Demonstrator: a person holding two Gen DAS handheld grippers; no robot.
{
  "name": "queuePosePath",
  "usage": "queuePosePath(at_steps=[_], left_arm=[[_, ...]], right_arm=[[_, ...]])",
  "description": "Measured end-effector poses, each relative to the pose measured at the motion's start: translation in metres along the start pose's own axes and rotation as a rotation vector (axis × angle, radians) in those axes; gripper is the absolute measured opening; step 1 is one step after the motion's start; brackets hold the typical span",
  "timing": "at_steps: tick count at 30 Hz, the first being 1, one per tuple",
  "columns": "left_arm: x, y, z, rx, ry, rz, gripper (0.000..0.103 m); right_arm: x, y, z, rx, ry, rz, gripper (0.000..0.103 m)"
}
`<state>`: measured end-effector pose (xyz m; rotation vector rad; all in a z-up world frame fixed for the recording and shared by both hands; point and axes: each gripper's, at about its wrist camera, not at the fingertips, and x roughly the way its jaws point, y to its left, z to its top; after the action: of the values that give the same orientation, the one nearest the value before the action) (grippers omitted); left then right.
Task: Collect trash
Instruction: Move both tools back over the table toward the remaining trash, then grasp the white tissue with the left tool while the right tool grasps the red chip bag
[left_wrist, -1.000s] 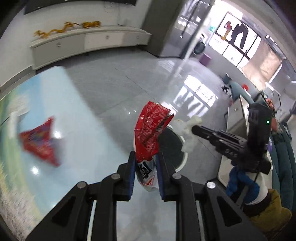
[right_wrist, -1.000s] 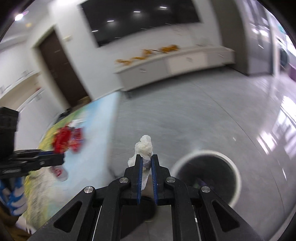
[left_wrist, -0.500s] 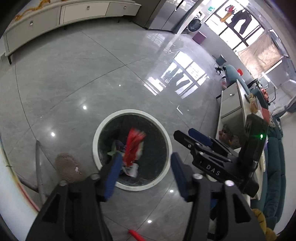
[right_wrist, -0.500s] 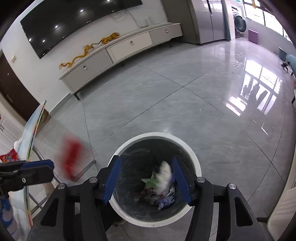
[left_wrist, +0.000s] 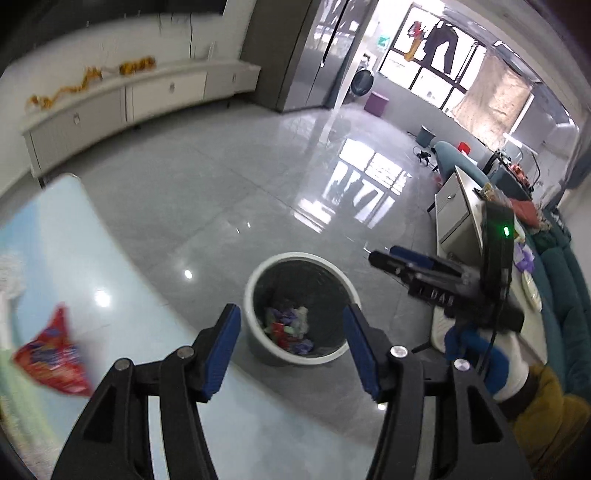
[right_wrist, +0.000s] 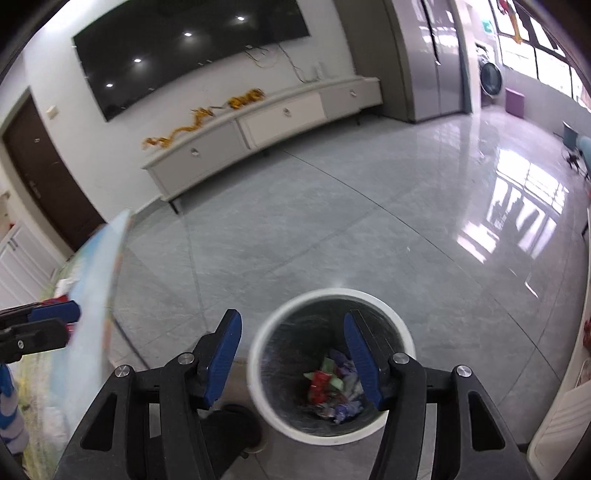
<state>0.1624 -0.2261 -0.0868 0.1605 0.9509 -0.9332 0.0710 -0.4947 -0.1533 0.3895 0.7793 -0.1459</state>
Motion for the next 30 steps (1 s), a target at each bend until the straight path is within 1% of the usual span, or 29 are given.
queuePosePath(at_steps=[3,5,7,10,12,15,19,24,25,27,29,30], left_arm=[[-0.04,0.01,-0.025,0.015,-0.045,0.024,0.056],[-0.066,0.016,-0.048,0.022,-0.072,0.048,0.056],[-0.083,0.023,-0.07,0.017,-0.087,0.08,0.056],[-0.1,0.035,-0.103,-0.006,-0.093,0.104,0.056],[-0.1,0.043,-0.119,-0.023,-0.086,0.122,0.056],[-0.092,0.054,-0.132,-0.044,-0.066,0.134,0.056],[-0.071,0.059,-0.147,-0.072,-0.03,0.105,0.056],[-0.049,0.054,-0.157,-0.063,0.006,0.094,0.055],[-0.047,0.052,-0.158,-0.058,0.007,0.092,0.053],[-0.042,0.049,-0.161,-0.042,0.017,0.098,0.043],[-0.038,0.046,-0.16,-0.021,0.011,0.126,0.028],[-0.038,0.046,-0.161,-0.021,0.007,0.128,0.023]], right_arm=[[-0.018,0.026,0.003,-0.032,-0.036,0.042,0.057],[-0.031,0.047,0.004,-0.061,-0.057,0.075,0.057],[-0.04,0.064,0.003,-0.084,-0.068,0.109,0.057],[-0.053,0.089,0.001,-0.126,-0.079,0.159,0.057],[-0.06,0.105,-0.002,-0.155,-0.08,0.185,0.057],[-0.063,0.122,-0.006,-0.186,-0.07,0.206,0.057],[-0.065,0.138,-0.014,-0.225,-0.052,0.214,0.057],[-0.063,0.148,-0.02,-0.247,-0.034,0.209,0.059],[-0.062,0.148,-0.021,-0.248,-0.03,0.207,0.059],[-0.057,0.15,-0.023,-0.252,-0.018,0.205,0.059],[-0.052,0.153,-0.023,-0.256,-0.007,0.204,0.059],[-0.048,0.155,-0.024,-0.26,0.002,0.205,0.059]])
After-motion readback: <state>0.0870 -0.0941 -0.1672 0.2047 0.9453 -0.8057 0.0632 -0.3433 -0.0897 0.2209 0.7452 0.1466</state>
